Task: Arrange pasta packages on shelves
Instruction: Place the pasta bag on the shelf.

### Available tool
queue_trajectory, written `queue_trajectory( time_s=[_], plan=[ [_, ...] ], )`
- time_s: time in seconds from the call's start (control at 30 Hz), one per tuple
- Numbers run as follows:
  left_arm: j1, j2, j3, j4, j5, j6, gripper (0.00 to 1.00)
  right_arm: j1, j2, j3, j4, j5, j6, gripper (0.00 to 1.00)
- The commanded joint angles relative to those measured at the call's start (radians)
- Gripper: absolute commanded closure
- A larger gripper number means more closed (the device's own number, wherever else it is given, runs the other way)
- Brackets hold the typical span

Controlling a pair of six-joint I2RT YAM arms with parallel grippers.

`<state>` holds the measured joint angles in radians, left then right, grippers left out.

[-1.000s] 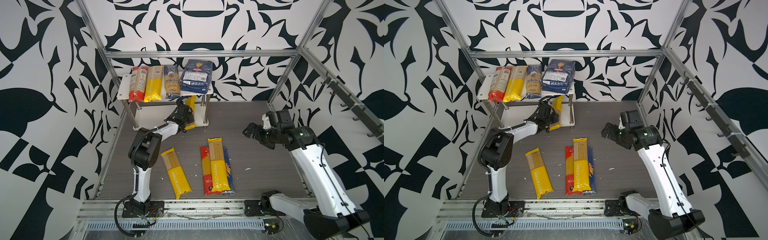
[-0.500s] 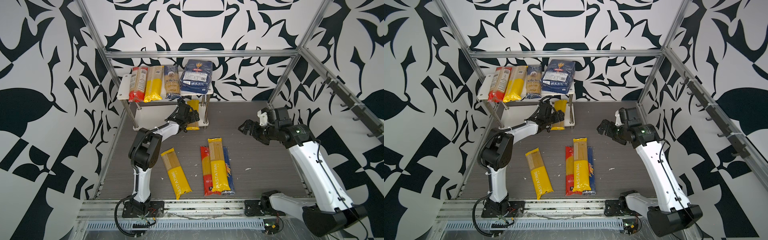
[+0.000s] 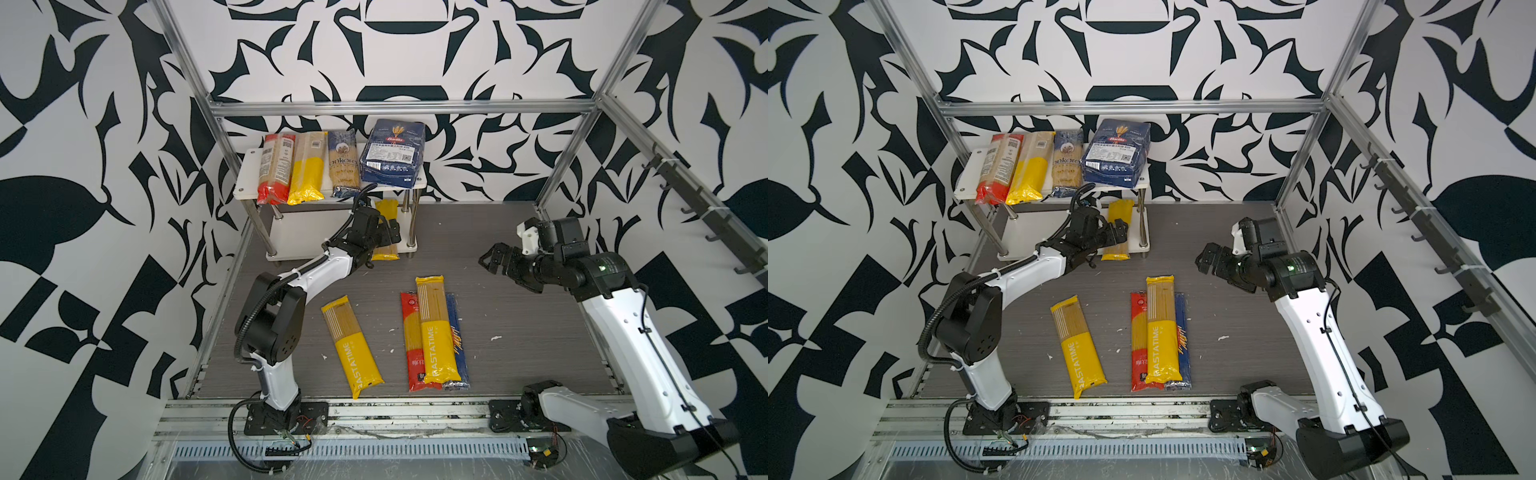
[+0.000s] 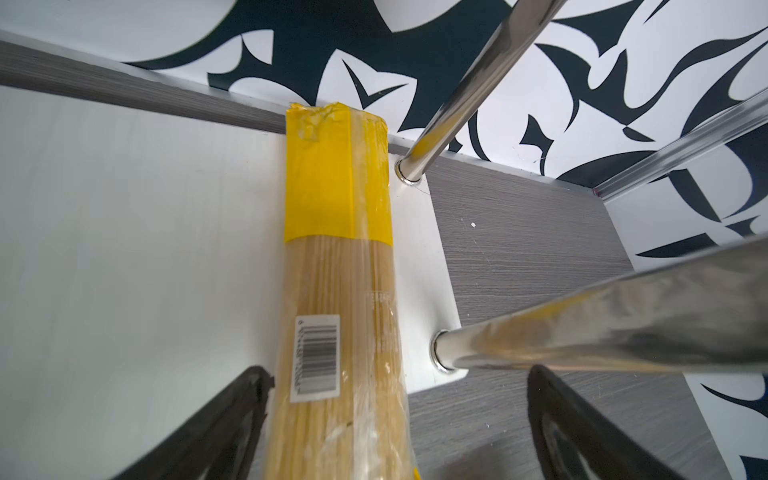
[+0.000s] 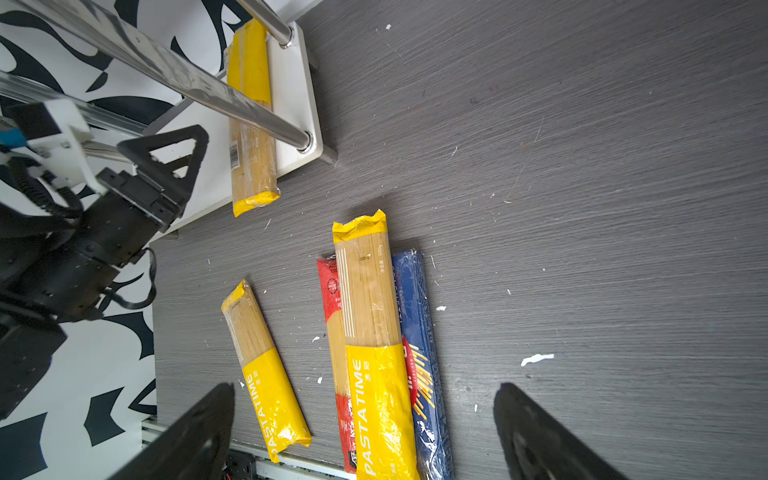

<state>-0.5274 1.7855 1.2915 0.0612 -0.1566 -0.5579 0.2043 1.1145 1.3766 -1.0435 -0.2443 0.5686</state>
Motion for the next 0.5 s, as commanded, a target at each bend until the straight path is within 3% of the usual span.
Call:
queue_trajectory(
  time_s=[0.0, 0.2, 0.47],
  plan=[
    [-0.007, -0.059, -0.049, -0.024, -0.049, 0.011, 0.01, -0.003, -0.027, 0.001, -0.012, -0.003, -0.023, 0.00],
    [-0.029, -0.198, -0.171, -0.069, -0.116, 0.004, 0.01, -0.003, -0.038, -0.014, -0.011, -0.009, -0.022, 0.00],
    [-0.096, -0.462, -0.365, -0.203, -0.293, -0.067, 0.01, -0.003, -0.024, -0.017, -0.041, 0.031, -0.061, 0.00]
  ],
)
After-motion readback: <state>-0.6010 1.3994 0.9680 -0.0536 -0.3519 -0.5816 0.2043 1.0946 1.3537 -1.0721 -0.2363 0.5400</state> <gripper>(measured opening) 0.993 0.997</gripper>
